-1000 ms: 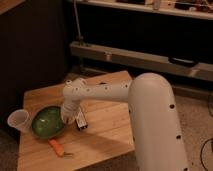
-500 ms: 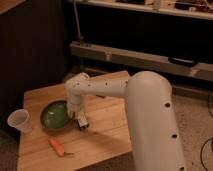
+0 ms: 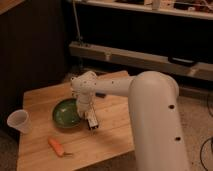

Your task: Drag the ceramic bowl in a circle

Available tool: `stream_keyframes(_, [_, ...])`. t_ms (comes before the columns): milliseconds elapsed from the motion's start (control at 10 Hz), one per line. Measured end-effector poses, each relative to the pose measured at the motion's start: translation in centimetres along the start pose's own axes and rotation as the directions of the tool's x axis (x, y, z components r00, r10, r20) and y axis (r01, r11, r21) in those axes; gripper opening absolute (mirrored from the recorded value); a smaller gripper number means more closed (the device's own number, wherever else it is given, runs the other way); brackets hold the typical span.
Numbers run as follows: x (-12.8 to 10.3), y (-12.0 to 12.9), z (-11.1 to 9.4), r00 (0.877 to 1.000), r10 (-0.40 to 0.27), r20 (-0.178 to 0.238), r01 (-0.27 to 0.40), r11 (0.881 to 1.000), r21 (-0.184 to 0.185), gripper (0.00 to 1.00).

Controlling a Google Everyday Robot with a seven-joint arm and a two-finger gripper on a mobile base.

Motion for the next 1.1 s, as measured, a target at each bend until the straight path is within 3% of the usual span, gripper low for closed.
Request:
stream_keyframes(600, [-0.2,0.3,0.0,1.000,-0.003,-0.004,0.003,1.000,-0.005,0.14])
stream_keyframes(1100, [-4.6,2.6,-2.1,0.998,-0.023,-0.062,0.025,0.999,0.025,0.14])
